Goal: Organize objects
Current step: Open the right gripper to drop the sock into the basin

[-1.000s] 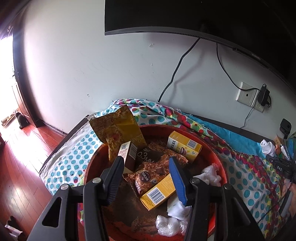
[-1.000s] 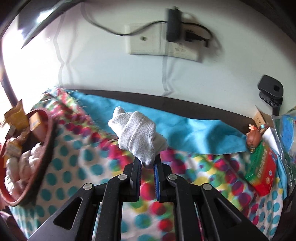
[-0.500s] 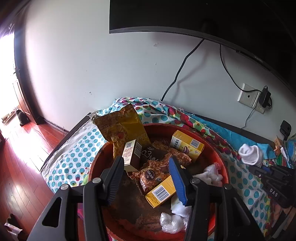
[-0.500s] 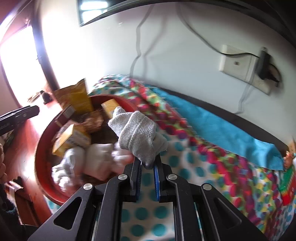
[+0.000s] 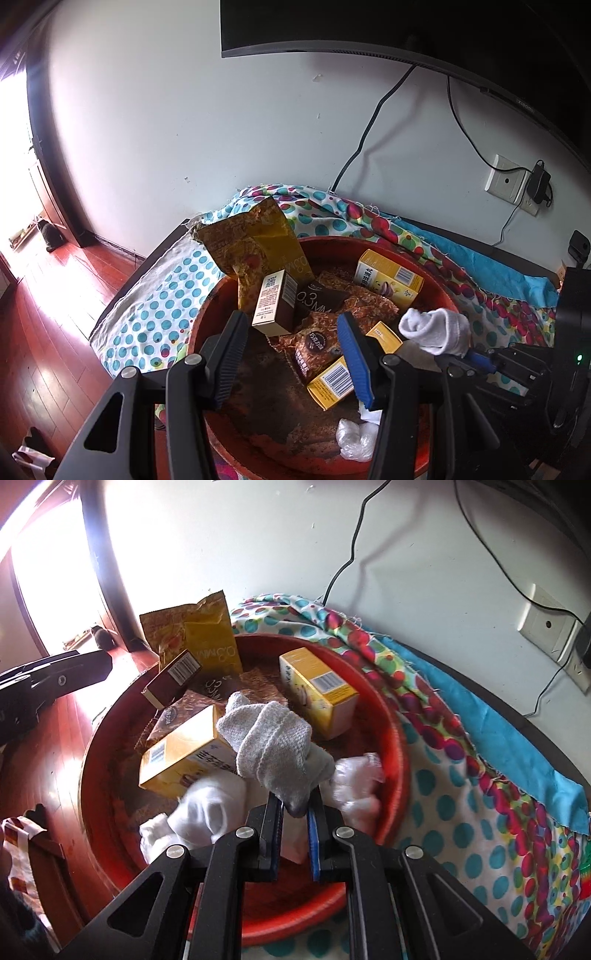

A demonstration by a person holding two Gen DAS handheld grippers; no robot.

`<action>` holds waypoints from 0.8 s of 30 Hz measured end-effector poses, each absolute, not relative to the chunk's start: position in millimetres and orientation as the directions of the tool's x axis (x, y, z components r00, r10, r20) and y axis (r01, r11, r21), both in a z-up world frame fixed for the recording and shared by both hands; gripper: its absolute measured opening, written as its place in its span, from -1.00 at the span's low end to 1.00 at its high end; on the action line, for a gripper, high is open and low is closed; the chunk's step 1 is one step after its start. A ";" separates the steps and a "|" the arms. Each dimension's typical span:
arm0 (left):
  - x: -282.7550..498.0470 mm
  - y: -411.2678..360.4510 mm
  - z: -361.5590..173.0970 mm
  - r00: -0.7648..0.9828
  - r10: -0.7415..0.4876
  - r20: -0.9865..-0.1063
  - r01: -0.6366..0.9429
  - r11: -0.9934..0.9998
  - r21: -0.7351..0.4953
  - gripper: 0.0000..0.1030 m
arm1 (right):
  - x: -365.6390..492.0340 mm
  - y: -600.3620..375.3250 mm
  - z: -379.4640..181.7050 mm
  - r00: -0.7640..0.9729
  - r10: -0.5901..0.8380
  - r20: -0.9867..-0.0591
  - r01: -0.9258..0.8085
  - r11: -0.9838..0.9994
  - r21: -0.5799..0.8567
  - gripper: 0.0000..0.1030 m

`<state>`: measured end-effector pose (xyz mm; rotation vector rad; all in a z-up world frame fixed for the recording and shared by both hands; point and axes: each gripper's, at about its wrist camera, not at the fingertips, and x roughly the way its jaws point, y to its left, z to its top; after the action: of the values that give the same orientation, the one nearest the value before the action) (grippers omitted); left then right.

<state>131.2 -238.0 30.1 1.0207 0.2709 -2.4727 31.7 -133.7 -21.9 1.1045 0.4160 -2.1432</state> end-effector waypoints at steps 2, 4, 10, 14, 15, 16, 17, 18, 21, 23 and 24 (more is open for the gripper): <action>131.9 -239.7 29.2 -0.623 -0.329 -0.710 0.478 -0.878 -0.013 0.01 | 32.5 -140.7 -24.9 -0.409 -0.409 -0.816 0.685 -0.728 0.022 -0.78; 132.3 -241.7 27.9 -0.619 -0.330 -0.713 0.484 -0.875 -0.014 0.01 | 30.8 -143.8 -27.2 -0.409 -0.396 -0.822 0.664 -0.747 0.029 -0.78; 130.5 -243.1 25.0 -0.612 -0.330 -0.719 0.487 -0.873 -0.014 0.01 | 21.3 -154.2 -36.1 -0.414 -0.346 -0.842 0.603 -0.797 0.031 -0.77; 128.9 -243.7 21.9 -0.603 -0.337 -0.723 0.488 -0.873 -0.001 0.01 | 17.6 -160.8 -39.9 -0.439 -0.302 -0.846 0.572 -0.820 -0.004 -0.76; 128.0 -243.9 21.1 -0.600 -0.339 -0.724 0.487 -0.873 0.005 0.01 | 17.0 -161.7 -40.3 -0.441 -0.301 -0.846 0.570 -0.822 -0.004 -0.75; 127.5 -244.2 20.1 -0.597 -0.340 -0.727 0.487 -0.873 0.008 0.01 | 16.8 -162.1 -40.6 -0.440 -0.301 -0.846 0.566 -0.824 -0.002 -0.74; 127.1 -244.7 19.0 -0.594 -0.339 -0.730 0.486 -0.874 0.011 0.01 | 16.8 -162.4 -41.3 -0.440 -0.297 -0.847 0.562 -0.827 -0.002 -0.74; 126.5 -245.0 17.9 -0.590 -0.338 -0.733 0.484 -0.875 0.013 0.01 | 17.4 -161.5 -41.1 -0.439 -0.299 -0.847 0.568 -0.823 -0.004 -0.73; 126.4 -246.7 15.7 -0.586 -0.335 -0.738 0.485 -0.874 0.011 0.01 | 17.9 -162.3 -41.2 -0.436 -0.302 -0.848 0.565 -0.825 0.003 -0.71; 126.2 -248.2 13.7 -0.581 -0.329 -0.744 0.487 -0.873 0.006 0.01 | 18.3 -162.0 -40.4 -0.440 -0.302 -0.846 0.560 -0.828 0.004 -0.71; 125.6 -248.8 12.8 -0.578 -0.325 -0.748 0.486 -0.874 0.003 0.01 | 18.4 -161.9 -40.1 -0.441 -0.302 -0.845 0.556 -0.831 0.007 -0.69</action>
<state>125.6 -248.8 12.8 1.0938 0.2798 -2.4283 18.4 -161.9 -40.1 1.2548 0.3732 -2.2732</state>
